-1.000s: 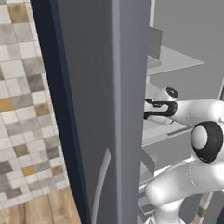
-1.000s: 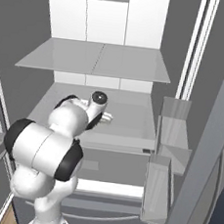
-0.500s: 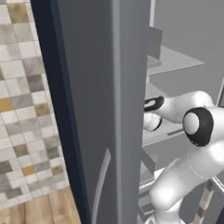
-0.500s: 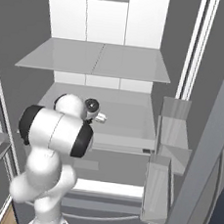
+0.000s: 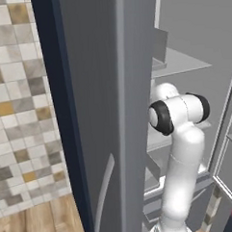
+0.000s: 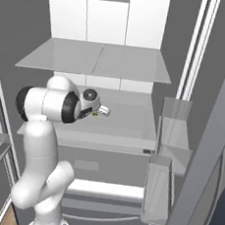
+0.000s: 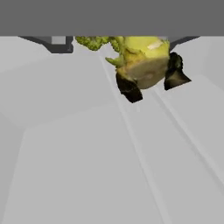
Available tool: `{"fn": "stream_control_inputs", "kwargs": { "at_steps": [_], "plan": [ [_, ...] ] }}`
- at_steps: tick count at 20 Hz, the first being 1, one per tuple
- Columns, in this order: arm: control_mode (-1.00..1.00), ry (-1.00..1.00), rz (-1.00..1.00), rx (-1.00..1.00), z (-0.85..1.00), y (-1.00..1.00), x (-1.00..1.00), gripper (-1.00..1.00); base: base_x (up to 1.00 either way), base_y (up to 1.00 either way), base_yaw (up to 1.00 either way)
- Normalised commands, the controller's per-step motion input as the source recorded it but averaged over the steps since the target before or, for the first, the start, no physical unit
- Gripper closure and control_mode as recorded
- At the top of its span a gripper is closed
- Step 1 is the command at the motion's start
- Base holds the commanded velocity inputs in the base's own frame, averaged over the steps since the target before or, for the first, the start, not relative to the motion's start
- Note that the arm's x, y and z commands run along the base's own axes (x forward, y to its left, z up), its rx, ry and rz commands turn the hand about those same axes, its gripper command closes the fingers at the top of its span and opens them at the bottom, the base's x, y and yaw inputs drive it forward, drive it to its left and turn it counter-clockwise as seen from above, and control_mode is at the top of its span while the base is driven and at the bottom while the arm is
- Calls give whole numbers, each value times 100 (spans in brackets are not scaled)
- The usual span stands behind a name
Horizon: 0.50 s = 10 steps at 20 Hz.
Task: Place the cold items (mushroom and broccoli) from the fridge in one tupperware on the dining counter. Place the warm items (kebab skewer and hot dog) in the stove area in another tupperware.
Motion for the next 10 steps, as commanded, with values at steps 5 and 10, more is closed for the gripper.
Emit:
{"fn": "stream_control_inputs", "kwargs": {
  "at_steps": [5,10],
  "plan": [
    [-100,0,-8,12,-67,-98,-46,100,0,0,0],
    [-100,-16,0,53,-9,-100,-100,100,0,0,0]
  ]
}}
